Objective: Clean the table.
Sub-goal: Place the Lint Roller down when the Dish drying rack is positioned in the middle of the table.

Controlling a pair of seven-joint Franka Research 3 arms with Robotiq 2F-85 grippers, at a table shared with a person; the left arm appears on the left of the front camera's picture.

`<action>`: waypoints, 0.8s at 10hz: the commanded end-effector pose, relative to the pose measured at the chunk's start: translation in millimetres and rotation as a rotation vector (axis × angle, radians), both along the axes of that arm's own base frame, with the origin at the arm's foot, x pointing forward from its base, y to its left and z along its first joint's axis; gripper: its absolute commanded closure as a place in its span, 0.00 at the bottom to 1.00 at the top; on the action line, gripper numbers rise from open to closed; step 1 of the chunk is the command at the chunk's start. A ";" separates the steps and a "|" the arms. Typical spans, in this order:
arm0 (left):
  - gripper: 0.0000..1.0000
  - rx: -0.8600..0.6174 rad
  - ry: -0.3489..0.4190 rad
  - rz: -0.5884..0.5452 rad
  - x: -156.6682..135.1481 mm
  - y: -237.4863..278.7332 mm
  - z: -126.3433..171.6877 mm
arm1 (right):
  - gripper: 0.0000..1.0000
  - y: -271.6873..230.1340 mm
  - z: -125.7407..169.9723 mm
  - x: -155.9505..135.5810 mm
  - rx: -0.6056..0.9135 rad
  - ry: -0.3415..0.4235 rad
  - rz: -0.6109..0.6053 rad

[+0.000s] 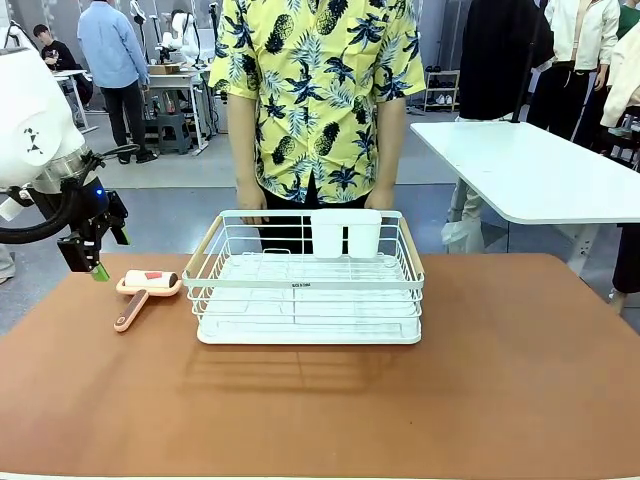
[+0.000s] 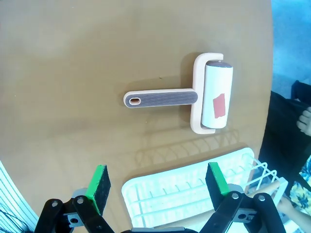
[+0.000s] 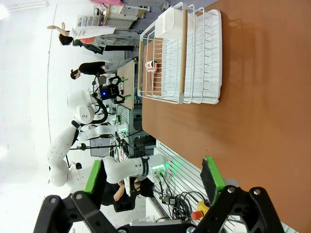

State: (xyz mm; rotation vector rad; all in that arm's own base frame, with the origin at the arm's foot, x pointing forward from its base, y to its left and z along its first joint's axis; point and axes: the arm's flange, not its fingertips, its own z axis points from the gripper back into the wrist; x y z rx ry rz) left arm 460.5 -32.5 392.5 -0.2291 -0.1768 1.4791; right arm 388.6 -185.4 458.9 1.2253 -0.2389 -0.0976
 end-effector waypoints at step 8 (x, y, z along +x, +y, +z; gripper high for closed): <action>0.00 0.003 -0.001 -0.004 -0.3 1.6 -1.2 | 0.00 0.2 3.7 -1.0 0.006 -0.001 -0.002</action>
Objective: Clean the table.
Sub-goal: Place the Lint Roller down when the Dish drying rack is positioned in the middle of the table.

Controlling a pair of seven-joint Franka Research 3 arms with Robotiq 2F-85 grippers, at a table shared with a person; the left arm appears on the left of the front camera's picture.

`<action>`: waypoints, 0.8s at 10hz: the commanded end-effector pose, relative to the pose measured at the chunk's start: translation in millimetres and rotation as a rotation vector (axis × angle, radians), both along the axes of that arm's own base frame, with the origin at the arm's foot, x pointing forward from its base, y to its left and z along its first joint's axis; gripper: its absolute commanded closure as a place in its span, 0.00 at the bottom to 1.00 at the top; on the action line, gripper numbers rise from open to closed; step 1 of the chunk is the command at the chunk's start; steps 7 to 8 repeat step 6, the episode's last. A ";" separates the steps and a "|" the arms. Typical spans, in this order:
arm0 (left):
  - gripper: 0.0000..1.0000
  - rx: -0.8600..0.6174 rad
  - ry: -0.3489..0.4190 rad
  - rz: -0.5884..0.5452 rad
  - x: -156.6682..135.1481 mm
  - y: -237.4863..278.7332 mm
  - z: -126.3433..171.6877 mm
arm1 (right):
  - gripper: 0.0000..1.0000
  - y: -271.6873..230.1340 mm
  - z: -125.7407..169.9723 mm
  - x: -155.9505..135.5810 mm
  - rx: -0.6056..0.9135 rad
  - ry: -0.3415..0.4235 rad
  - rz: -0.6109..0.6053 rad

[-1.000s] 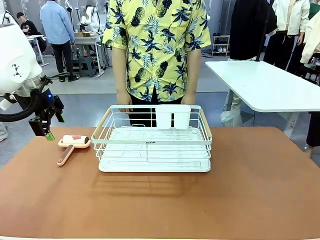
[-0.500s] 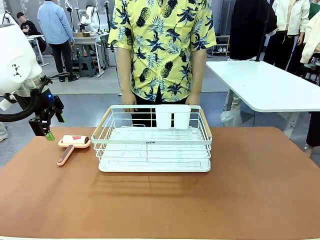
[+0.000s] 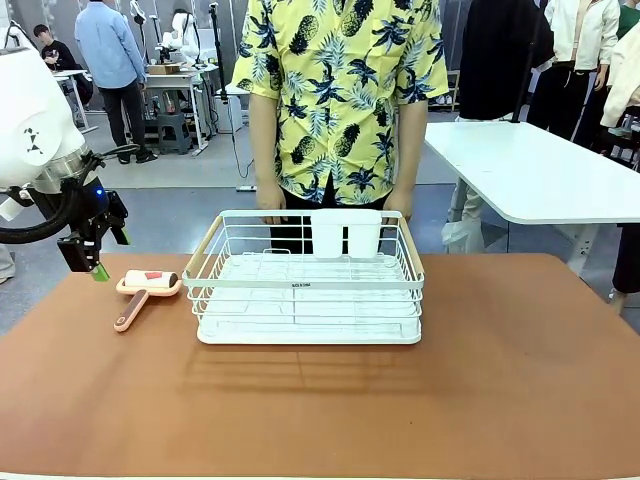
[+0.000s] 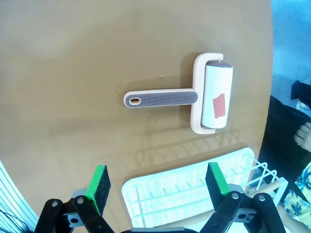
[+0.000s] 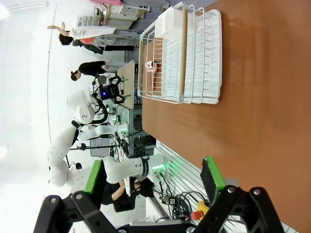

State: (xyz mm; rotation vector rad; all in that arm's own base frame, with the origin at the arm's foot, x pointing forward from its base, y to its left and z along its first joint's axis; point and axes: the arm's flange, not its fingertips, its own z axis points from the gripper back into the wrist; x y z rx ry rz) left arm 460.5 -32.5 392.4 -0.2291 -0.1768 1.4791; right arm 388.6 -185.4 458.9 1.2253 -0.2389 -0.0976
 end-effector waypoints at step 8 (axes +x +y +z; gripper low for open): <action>0.00 0.003 -0.001 -0.004 -0.3 1.6 -1.2 | 0.00 0.2 3.7 -1.0 0.006 -0.001 -0.002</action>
